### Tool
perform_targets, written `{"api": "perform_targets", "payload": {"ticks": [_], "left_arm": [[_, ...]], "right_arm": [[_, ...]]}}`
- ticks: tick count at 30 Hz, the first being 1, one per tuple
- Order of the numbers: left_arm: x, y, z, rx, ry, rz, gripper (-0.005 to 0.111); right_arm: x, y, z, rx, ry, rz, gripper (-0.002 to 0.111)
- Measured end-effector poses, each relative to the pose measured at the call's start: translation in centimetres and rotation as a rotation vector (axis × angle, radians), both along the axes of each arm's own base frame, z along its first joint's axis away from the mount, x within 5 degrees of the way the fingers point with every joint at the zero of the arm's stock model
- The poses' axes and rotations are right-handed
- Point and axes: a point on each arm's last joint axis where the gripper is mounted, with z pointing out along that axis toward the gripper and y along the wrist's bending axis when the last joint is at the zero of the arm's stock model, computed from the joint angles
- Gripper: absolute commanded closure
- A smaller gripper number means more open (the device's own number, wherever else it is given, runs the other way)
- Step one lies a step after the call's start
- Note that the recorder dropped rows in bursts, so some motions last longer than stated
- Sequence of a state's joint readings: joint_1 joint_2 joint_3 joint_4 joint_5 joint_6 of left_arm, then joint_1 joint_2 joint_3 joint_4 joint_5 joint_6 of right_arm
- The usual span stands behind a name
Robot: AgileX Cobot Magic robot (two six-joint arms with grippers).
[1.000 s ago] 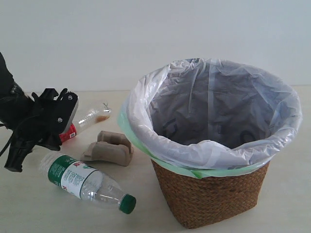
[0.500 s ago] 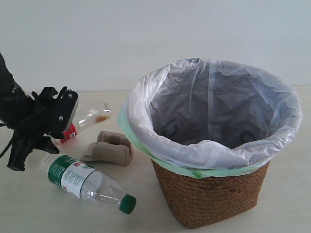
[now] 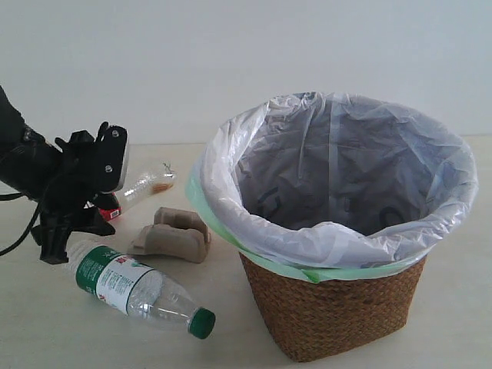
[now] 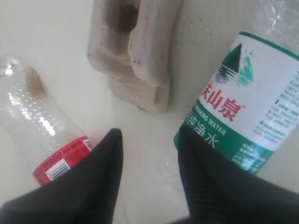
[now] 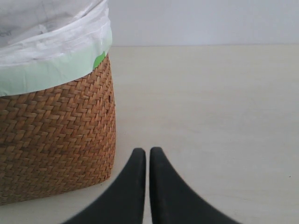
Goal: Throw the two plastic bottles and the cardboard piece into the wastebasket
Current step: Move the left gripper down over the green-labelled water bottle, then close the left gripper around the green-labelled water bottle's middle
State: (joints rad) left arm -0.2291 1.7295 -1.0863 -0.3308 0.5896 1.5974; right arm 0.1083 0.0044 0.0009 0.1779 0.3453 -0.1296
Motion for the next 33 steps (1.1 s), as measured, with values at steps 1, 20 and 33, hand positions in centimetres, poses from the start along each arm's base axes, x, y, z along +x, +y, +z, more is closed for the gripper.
{"api": "perform_targets", "payload": {"ticks": [1, 20, 33], "left_arm": [[0.0, -0.1, 0.0, -0.009, 0.001, 0.006, 0.070], [-1.7, 1.0, -1.0, 0.126, 0.173, -0.045, 0.070], [-1.6, 0.8, -0.9, 0.091, 0.176, 0.007, 0.070]], "right_arm": [[0.0, 0.0, 0.0, 0.000, 0.000, 0.000, 0.108], [0.0, 0.0, 0.0, 0.000, 0.000, 0.000, 0.108], [0.0, 0.0, 0.0, 0.000, 0.000, 0.000, 0.108]]}}
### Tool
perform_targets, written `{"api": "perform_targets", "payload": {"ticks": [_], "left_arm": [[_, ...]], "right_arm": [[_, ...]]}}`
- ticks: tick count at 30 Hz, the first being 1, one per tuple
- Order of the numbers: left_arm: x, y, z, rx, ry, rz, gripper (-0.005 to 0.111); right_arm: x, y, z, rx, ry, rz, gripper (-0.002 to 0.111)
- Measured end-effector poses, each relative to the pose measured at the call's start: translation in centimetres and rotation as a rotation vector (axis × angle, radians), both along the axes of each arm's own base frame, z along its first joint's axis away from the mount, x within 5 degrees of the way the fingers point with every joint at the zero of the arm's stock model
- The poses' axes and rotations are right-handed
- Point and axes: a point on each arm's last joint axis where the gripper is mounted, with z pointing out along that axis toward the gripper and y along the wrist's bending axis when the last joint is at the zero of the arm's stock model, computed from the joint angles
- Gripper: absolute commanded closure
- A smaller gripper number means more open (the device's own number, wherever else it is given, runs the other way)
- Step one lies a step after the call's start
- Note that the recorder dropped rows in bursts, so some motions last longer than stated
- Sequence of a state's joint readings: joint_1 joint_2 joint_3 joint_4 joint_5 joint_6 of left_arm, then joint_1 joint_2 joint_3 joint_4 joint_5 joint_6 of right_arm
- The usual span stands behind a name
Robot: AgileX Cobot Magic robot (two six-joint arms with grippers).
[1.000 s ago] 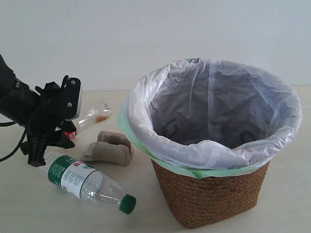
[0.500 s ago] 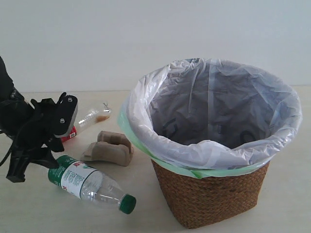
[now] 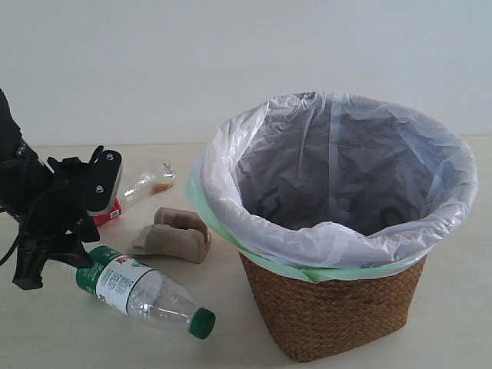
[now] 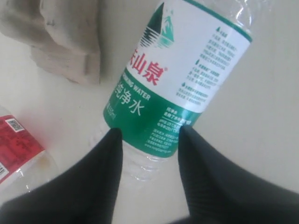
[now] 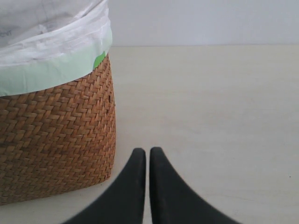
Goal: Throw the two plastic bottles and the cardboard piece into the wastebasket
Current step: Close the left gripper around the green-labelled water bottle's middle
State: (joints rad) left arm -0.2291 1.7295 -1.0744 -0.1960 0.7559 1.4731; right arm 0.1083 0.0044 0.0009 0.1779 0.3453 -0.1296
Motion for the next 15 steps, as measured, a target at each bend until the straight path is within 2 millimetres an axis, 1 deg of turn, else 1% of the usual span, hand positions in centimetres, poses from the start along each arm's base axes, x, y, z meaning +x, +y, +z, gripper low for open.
{"api": "perform_targets", "payload": {"ticks": [7, 15], "left_arm": [[-0.17, -0.02, -0.03, -0.002, 0.019, 0.000, 0.069], [-0.27, 0.12, -0.08, 0.016, 0.028, -0.013, 0.044]], "right_arm": [[0.00, 0.00, 0.00, 0.000, 0.000, 0.000, 0.108], [0.00, 0.00, 0.00, 0.000, 0.000, 0.000, 0.108]]}}
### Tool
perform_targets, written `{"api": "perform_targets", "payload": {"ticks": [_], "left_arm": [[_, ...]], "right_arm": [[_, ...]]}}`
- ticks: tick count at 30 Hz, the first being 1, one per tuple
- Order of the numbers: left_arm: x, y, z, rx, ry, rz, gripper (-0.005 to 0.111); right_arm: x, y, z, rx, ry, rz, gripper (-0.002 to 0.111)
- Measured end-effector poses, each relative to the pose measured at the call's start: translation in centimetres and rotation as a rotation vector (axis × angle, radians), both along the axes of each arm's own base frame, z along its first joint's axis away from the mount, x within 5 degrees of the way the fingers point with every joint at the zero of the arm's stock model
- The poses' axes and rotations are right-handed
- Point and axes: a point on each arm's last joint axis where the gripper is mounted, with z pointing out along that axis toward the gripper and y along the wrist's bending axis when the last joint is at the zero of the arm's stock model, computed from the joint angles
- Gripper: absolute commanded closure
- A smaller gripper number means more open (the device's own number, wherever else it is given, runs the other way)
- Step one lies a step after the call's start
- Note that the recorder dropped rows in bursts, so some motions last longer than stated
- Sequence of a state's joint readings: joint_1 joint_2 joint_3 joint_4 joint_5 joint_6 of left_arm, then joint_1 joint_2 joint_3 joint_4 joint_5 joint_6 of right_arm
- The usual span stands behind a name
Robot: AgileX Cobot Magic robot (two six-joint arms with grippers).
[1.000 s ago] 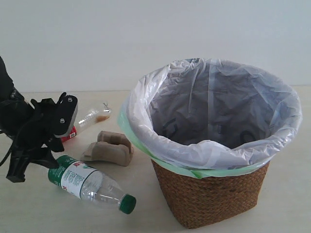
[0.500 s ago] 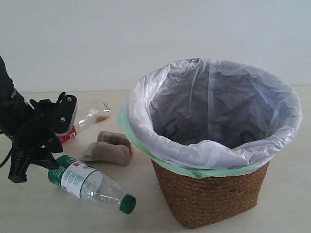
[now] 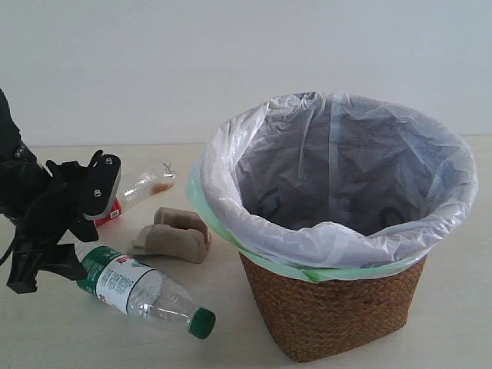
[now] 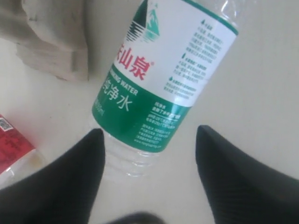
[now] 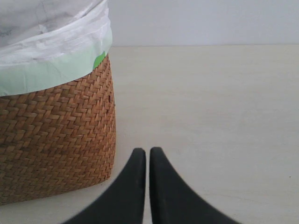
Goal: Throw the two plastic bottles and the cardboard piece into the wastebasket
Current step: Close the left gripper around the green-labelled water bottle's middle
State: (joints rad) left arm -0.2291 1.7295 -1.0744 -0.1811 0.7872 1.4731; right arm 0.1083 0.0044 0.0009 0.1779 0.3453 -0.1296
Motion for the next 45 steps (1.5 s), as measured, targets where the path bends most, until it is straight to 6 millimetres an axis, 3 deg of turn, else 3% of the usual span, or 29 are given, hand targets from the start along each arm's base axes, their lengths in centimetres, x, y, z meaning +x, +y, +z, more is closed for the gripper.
{"api": "perform_targets", "payload": {"ticks": [8, 19, 27, 36, 45], "left_arm": [[0.5, -0.1, 0.1, -0.017, -0.051, 0.016, 0.039], [0.4, 0.3, -3.4, 0.034, -0.042, 0.003, 0.039], [0.4, 0.3, -3.4, 0.026, -0.052, 0.010, 0.039], [-0.8, 0.4, -4.9, 0.006, -0.017, 0.047, 0.039], [-0.9, 0.0, -6.5, -0.044, 0.043, 0.114, 0.039]], "right_arm": [[0.0, 0.0, 0.0, 0.000, 0.000, 0.000, 0.108], [0.0, 0.0, 0.0, 0.000, 0.000, 0.000, 0.108], [0.0, 0.0, 0.0, 0.000, 0.000, 0.000, 0.108], [0.0, 0.0, 0.0, 0.000, 0.000, 0.000, 0.108], [0.0, 0.0, 0.0, 0.000, 0.000, 0.000, 0.108]]}}
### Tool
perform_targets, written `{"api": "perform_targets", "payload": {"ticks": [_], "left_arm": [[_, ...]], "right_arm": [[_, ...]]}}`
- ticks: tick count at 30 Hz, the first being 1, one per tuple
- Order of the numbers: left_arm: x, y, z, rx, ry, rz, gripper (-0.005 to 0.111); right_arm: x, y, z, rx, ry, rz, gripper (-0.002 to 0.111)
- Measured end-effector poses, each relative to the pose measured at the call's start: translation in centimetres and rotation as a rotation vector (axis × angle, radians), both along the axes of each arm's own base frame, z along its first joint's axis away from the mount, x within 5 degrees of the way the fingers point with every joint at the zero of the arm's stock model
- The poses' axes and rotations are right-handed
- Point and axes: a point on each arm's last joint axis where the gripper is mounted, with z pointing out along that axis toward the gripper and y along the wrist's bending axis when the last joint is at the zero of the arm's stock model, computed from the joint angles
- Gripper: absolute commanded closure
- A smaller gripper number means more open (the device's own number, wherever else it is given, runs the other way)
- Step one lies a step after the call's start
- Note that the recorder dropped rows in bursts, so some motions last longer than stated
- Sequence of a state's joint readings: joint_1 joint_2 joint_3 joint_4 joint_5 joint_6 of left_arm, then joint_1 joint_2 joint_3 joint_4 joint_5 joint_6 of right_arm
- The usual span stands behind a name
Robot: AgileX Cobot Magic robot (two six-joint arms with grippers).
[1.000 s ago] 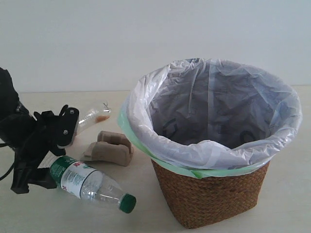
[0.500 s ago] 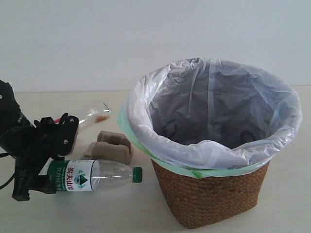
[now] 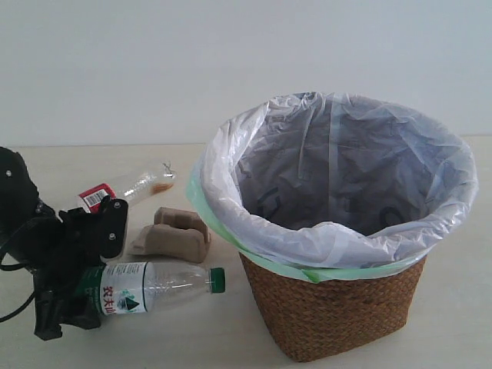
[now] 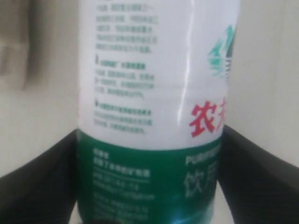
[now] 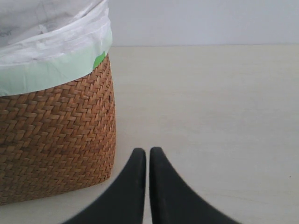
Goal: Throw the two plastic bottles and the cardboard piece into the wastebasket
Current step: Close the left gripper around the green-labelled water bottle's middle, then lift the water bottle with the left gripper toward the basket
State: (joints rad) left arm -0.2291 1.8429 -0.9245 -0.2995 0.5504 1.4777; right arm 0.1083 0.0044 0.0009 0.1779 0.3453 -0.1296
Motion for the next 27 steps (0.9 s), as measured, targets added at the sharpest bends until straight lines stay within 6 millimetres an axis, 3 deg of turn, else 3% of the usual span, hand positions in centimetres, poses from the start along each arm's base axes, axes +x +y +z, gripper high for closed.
{"api": "perform_targets", "payload": {"ticks": [4, 9, 15, 27], "left_arm": [[-0.1, 0.2, -0.7, 0.024, 0.015, -0.028, 0.042], [-0.1, 0.3, -0.7, 0.049, 0.008, -0.061, 0.058], [-0.3, 0.4, -0.8, 0.054, 0.030, -0.064, 0.101], [-1.9, -0.9, -0.3, -0.119, 0.261, 0.196, 0.103]], "right_arm": [[0.0, 0.0, 0.0, 0.000, 0.000, 0.000, 0.108], [0.0, 0.0, 0.0, 0.000, 0.000, 0.000, 0.108], [0.0, 0.0, 0.0, 0.000, 0.000, 0.000, 0.108], [0.0, 0.0, 0.0, 0.000, 0.000, 0.000, 0.108]]}}
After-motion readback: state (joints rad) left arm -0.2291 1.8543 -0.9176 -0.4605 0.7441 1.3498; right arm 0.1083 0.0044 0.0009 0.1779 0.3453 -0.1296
